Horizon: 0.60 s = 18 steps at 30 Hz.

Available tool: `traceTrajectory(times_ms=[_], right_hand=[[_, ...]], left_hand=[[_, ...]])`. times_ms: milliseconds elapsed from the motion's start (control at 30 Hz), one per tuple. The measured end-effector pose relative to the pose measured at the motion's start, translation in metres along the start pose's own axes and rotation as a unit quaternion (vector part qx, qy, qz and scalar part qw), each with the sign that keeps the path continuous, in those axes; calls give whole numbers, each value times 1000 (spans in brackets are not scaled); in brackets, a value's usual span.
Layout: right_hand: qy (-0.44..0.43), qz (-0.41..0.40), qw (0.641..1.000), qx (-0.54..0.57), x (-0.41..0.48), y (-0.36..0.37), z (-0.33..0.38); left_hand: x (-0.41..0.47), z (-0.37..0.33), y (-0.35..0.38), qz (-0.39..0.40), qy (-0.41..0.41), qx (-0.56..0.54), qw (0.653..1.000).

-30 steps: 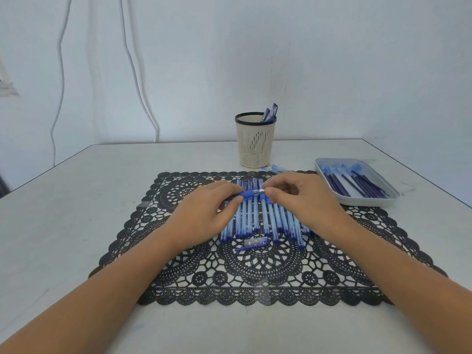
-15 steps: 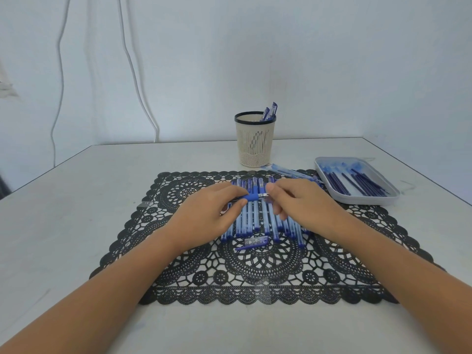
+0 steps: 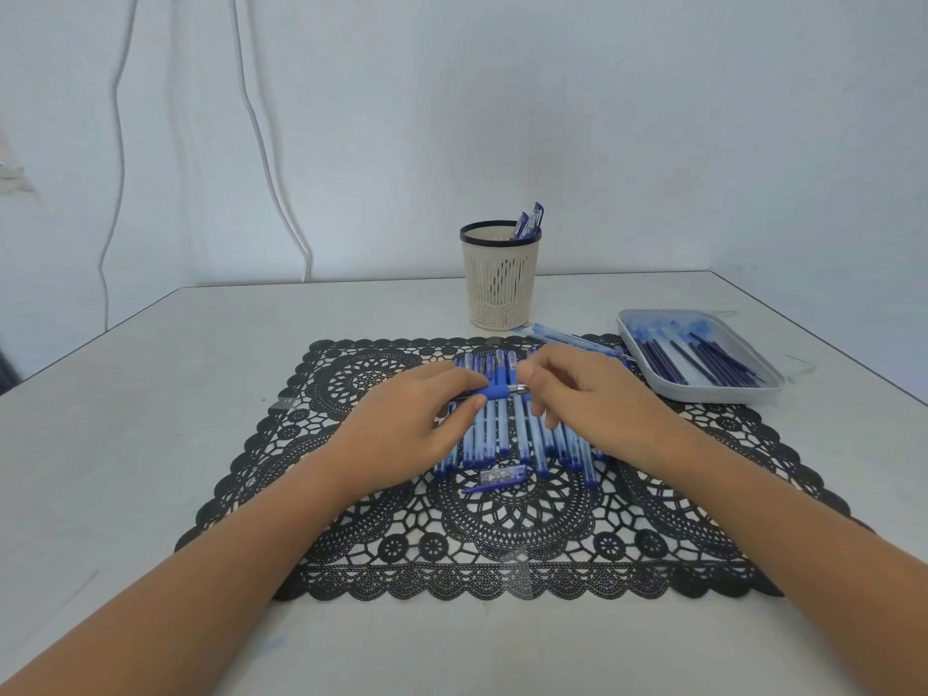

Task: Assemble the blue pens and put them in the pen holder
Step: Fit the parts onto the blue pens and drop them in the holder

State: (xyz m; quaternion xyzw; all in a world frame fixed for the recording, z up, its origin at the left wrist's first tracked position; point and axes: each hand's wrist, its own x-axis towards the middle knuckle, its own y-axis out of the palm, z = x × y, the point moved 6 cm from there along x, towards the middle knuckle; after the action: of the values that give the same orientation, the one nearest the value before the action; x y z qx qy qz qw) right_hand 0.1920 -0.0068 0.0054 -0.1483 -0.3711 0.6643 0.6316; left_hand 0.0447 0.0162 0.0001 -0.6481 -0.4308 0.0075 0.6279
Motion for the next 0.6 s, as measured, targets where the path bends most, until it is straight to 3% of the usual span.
traceTrajectory(times_ms=[433, 600], right_hand=[[-6, 6, 1000, -11, 4, 2, -1], [41, 102, 993, -48, 0, 9, -7]], left_hand=[[2, -5, -8, -46, 32, 68, 996], [-1, 8, -10, -34, -8, 95, 995]])
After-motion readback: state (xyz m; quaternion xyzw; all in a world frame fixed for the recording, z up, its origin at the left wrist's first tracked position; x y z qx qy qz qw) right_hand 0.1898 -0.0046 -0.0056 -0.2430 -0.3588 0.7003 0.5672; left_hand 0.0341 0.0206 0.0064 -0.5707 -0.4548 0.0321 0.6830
